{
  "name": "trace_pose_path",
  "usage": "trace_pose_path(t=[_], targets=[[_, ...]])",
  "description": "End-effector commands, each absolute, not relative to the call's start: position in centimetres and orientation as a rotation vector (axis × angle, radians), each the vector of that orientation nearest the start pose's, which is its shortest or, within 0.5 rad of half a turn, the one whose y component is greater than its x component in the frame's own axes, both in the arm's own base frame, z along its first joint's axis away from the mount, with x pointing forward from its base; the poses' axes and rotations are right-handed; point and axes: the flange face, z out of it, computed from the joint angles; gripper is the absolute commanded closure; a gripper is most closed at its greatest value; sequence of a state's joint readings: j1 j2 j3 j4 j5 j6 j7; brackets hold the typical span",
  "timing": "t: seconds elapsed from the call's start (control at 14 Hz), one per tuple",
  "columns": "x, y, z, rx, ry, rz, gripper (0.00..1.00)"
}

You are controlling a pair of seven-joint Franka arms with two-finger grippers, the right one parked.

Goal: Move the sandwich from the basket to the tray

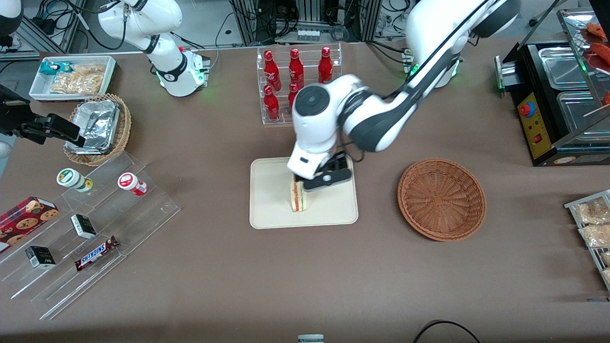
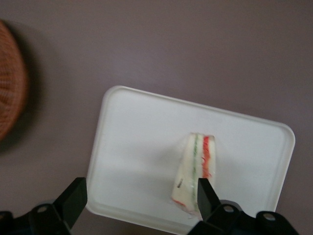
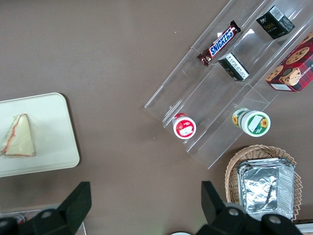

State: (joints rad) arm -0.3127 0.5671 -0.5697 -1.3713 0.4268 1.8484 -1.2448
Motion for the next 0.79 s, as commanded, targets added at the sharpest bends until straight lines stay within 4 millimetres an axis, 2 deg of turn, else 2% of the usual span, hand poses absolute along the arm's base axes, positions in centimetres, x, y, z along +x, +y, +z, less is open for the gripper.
trace_pose_path(t=[0.0,0.21,0.5,0.71], targets=[[53.0,-39.7,48.8,-2.967,-0.681,-0.159,0.01],[53.4,-32.7,53.4,-2.901,-0.761,-0.153,0.01],[53.0,-23.6,58.5,-2.931,-0.619,0.042,0.01],[52.7,-18.5,60.6,-2.94,-0.52,0.117,0.01]])
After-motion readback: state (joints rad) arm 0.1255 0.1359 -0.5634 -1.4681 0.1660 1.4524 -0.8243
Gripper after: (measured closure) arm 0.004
